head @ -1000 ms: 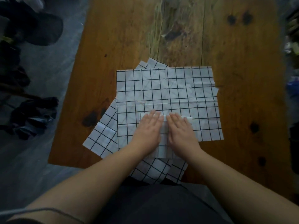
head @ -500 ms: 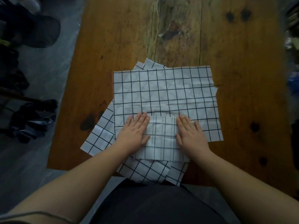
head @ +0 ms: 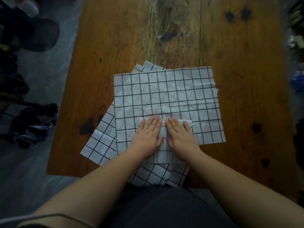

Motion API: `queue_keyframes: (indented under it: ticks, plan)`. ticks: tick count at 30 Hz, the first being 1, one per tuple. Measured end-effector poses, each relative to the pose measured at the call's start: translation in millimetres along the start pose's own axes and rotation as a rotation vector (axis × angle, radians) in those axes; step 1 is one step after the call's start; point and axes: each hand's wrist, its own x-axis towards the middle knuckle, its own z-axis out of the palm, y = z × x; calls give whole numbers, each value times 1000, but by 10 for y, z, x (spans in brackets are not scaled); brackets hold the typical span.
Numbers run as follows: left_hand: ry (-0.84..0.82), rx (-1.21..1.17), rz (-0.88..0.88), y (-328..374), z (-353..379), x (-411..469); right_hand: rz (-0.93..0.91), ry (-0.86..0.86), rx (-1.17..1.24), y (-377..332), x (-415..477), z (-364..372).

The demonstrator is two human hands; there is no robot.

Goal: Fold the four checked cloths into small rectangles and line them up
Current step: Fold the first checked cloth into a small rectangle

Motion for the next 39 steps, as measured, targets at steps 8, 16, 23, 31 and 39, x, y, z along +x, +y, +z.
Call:
queue_keyframes:
  ticks: [8, 16, 23, 31, 39]
  plan:
    - [6, 53, -49, -597, 13, -264, 78, -10, 3, 556, -247, -50]
    - [145, -2, -61, -489, -78, -222, -70, 257, 147, 214, 54, -300]
    - [273, -80, 126, -221, 38, -238, 13, 131, 104, 52, 532, -430]
    - [277, -147, 102, -265, 41, -209, 137, -172, 221, 107, 654, -547]
    - [359, -418, -14, -279, -40, -387, 58, -239, 587, 150, 364, -854]
